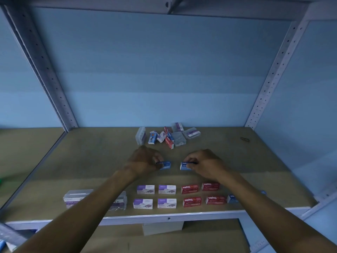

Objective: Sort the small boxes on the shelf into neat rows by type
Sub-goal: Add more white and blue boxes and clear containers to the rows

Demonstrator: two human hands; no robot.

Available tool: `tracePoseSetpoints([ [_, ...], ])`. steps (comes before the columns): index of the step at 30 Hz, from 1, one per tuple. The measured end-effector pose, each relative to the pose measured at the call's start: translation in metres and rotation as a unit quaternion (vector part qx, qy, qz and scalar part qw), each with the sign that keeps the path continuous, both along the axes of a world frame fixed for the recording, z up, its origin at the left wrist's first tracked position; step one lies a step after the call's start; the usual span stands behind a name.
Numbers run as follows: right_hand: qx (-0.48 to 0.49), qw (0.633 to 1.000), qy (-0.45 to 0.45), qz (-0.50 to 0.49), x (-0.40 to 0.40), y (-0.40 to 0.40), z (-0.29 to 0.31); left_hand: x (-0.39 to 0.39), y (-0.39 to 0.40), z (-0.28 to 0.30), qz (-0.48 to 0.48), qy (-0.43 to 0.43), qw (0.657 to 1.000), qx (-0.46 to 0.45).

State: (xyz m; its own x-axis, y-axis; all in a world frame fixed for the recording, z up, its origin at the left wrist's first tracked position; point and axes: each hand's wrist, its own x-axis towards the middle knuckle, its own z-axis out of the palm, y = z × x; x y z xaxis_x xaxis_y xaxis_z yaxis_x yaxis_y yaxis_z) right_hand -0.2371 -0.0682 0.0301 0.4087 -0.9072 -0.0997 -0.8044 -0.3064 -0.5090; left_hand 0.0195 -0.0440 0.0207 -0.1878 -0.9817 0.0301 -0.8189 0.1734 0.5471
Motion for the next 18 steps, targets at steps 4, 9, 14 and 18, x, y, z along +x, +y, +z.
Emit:
tracePoseSetpoints([
  [4, -0.007, 1.000, -0.014, -0.016, -0.041, 0.001, 0.014, -0.034, -0.001, 0.014, -0.021, 0.023, 0.999, -0.033],
  [9, -0.020, 0.999, 0.001, -0.036, -0.105, 0.014, 0.028, -0.097, 0.000, 0.028, -0.038, 0.059, 0.997, -0.027],
  [14, 0.000, 0.998, 0.009, -0.065, -0.152, 0.028, 0.030, -0.153, 0.005, 0.022, -0.089, 0.014, 0.994, -0.055],
  [18, 0.000, 0.998, 0.026, -0.059, -0.172, 0.035, 0.027, -0.184, 0.011, 0.022, -0.110, -0.004, 0.992, -0.060],
])
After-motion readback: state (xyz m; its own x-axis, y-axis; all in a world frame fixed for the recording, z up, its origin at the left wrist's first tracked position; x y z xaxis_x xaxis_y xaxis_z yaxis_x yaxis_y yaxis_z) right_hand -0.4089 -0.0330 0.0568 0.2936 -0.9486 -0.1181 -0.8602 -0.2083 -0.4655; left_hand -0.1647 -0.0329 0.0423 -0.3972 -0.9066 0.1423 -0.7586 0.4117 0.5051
